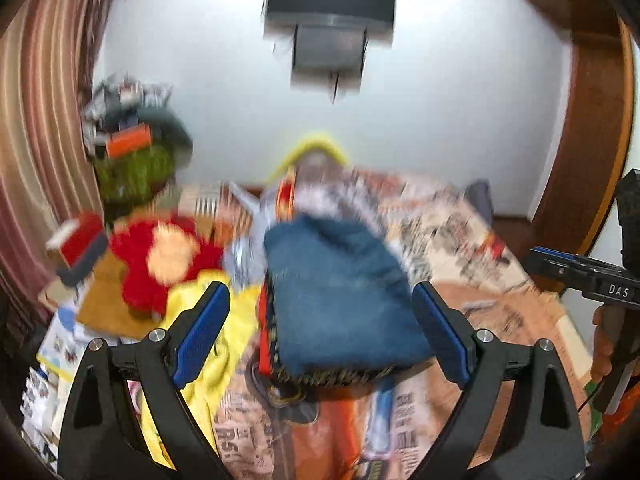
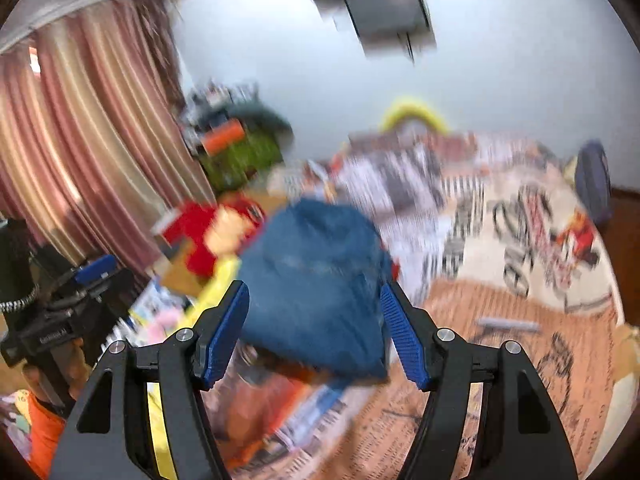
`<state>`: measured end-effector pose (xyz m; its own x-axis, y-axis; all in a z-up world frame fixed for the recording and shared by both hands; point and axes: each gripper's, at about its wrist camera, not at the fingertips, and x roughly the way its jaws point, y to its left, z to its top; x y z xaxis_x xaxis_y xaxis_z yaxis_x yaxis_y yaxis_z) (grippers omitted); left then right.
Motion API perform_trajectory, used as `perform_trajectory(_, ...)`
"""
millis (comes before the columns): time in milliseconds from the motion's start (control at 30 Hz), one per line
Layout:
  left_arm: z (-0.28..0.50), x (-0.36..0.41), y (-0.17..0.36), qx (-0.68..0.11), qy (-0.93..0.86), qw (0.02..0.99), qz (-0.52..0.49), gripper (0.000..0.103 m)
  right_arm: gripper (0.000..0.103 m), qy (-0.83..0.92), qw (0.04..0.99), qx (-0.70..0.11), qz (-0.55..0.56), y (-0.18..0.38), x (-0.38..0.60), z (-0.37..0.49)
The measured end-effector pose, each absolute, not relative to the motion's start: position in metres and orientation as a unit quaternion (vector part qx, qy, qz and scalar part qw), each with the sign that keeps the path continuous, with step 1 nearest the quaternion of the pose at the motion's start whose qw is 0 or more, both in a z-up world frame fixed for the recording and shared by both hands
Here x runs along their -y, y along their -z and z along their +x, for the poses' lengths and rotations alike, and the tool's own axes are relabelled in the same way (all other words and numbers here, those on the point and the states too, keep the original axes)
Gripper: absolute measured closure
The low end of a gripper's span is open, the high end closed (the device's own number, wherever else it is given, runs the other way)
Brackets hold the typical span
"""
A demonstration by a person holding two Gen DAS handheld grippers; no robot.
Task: Fold large clothes
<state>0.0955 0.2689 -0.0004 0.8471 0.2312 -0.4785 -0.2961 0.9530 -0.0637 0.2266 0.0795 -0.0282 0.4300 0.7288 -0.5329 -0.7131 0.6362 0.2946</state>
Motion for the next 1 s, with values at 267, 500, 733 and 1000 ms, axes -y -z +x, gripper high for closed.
perform_trajectory(267, 0.019, -0.204, -0.061, -0.101, -0.143, 0.984, -0.030, 0.010, 0.038, -0.442, 0.883, -0.157, 0.032, -0.040, -0.041, 0.140)
perform_trajectory(500, -0.027, -0.151, -0.063, -0.037, -0.179, 0.983, 0.015, 0.010, 0.038, -0.429, 0.898, -0.092, 0.042, -0.047, -0.023, 0.091)
perform_trajectory(733, -0.045, -0.134, -0.053, -0.035, -0.186, 0.982, 0.005, 0.003, 0.032, -0.388, 0.918, -0.072, 0.032, -0.040, -0.022, 0.074)
perform_trajectory(1000, -0.047, -0.138, -0.042, -0.049, -0.186, 0.981, -0.019, 0.000, 0.000, -0.349, 0.935, -0.065, 0.023, -0.039, -0.022, 0.072)
